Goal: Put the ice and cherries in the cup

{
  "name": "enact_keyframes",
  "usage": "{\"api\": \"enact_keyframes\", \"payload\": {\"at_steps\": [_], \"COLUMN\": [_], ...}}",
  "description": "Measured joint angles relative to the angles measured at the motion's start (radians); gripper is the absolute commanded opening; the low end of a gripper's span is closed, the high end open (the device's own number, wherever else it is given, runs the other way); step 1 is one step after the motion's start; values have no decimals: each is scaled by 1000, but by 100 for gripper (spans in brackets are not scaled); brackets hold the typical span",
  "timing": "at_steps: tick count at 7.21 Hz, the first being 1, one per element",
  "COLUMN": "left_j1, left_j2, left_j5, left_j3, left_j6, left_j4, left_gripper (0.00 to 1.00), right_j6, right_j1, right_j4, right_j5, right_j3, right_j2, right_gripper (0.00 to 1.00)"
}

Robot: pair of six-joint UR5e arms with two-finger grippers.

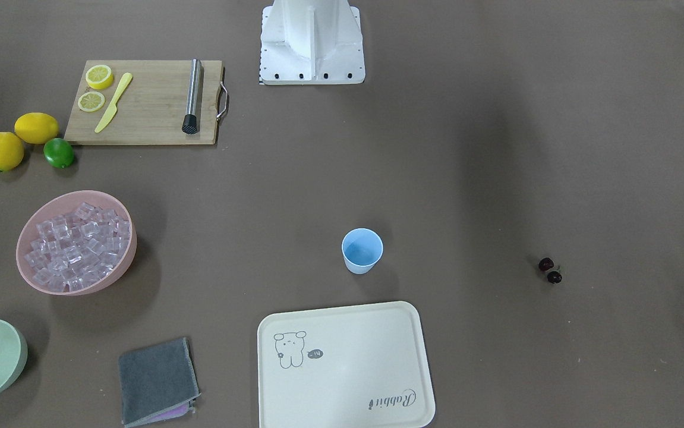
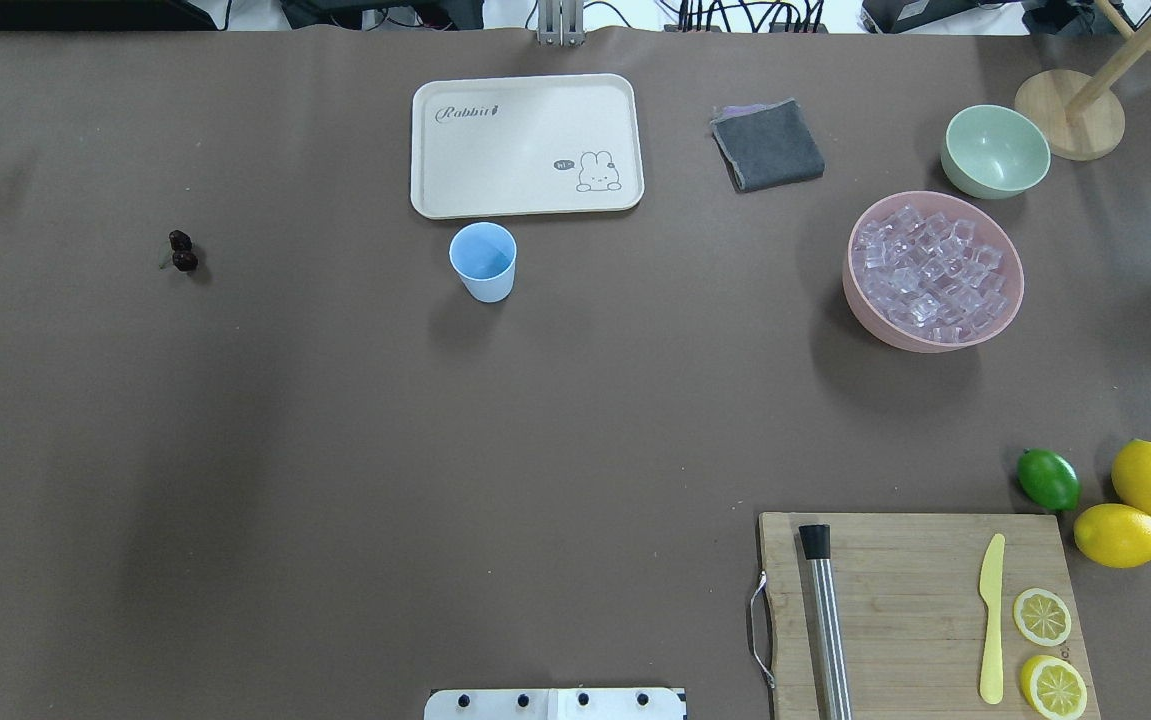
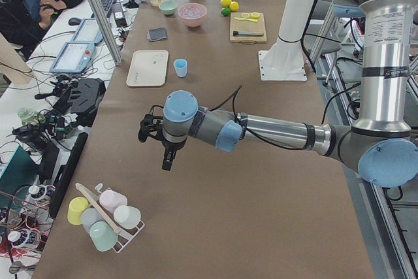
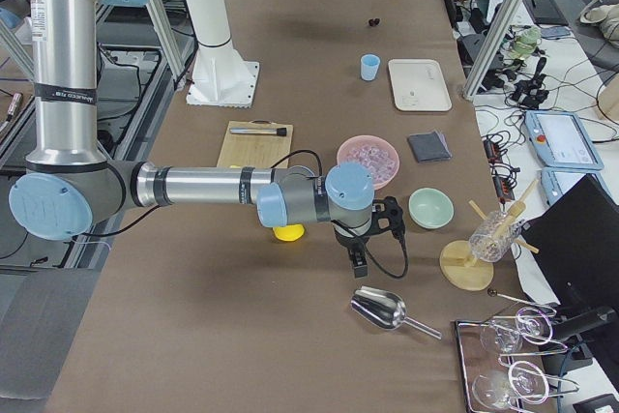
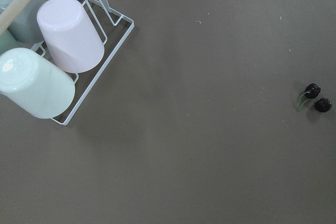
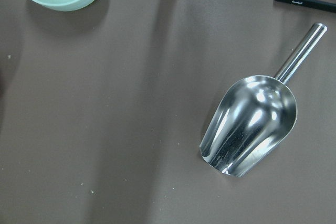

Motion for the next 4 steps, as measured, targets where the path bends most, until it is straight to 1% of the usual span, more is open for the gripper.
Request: {"api": "enact_keyframes", "payload": {"at_steps": [2,4], "left_j1": [-1,-7], "left_j2": [8,12], "left_j5": [-5,-6], "left_j3": [-4,-1], "left_j6": [1,-2], "left_j4": [3,12], "left_gripper": [98,98], "right_j6": [2,58], "right_j1": [-1,-6], "right_j4": [-1,-1], "right_j5": [-2,-1], "right_j3": [-7,-3], "right_j2": [4,17], "right_gripper": [100,100]}}
